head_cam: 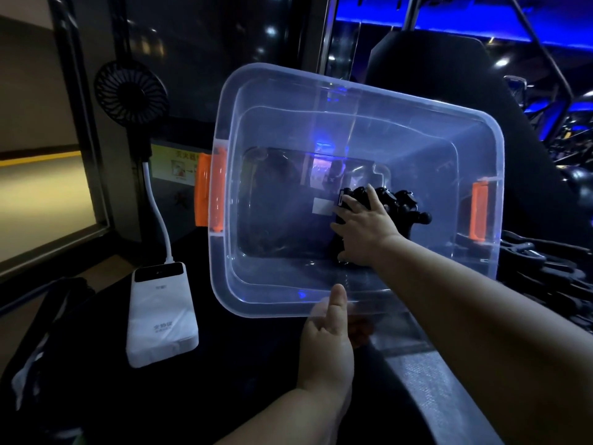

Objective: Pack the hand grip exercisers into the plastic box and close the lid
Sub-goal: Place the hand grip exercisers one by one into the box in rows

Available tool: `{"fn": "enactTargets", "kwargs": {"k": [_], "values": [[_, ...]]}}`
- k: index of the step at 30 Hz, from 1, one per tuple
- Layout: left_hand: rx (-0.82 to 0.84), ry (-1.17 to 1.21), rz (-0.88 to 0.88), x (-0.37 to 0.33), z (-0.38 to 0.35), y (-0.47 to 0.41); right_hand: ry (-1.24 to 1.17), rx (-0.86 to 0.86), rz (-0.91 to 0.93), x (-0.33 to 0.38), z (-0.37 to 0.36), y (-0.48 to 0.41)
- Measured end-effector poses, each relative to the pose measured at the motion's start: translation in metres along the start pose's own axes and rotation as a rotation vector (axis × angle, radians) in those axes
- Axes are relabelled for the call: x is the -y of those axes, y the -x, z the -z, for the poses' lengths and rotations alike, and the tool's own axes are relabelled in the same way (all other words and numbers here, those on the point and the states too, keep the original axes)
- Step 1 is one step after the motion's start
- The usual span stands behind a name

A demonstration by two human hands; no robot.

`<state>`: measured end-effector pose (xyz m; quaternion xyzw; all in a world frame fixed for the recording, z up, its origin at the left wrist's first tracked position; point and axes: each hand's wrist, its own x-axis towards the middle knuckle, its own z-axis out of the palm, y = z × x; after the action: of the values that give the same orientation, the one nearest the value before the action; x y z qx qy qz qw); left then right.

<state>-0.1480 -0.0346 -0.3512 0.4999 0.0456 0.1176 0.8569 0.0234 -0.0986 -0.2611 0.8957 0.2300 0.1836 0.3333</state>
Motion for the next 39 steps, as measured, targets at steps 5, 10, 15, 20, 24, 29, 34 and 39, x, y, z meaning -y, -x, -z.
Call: {"fn": "enactTargets", "kwargs": {"k": [5,10,15,20,24,29,34,39], "values": [[-0.018,-0.002,-0.001,0.001,0.000,-0.001,0.022,-0.018,-0.020,0.003,0.000,0.003],[-0.041,0.004,-0.006,0.002,-0.002,-0.002,0.031,-0.024,0.006,-0.002,-0.001,0.007],[-0.047,-0.010,0.000,0.001,-0.003,-0.002,-0.050,-0.103,0.006,-0.007,0.007,0.017],[-0.087,0.024,0.034,-0.001,-0.007,-0.002,-0.367,-0.311,-0.145,-0.012,0.012,0.057],[-0.105,-0.022,0.013,-0.002,-0.008,0.000,-0.541,-0.557,-0.294,-0.016,0.001,0.103],[-0.109,-0.095,-0.050,-0.004,-0.007,0.004,-0.648,-0.712,-0.494,-0.021,-0.017,0.156],[-0.148,-0.106,-0.065,-0.007,-0.008,0.006,-0.693,-0.663,-0.640,-0.030,-0.041,0.193],[-0.179,-0.126,-0.081,-0.005,-0.010,0.006,-0.660,-0.503,-0.725,-0.051,-0.073,0.227]]}}
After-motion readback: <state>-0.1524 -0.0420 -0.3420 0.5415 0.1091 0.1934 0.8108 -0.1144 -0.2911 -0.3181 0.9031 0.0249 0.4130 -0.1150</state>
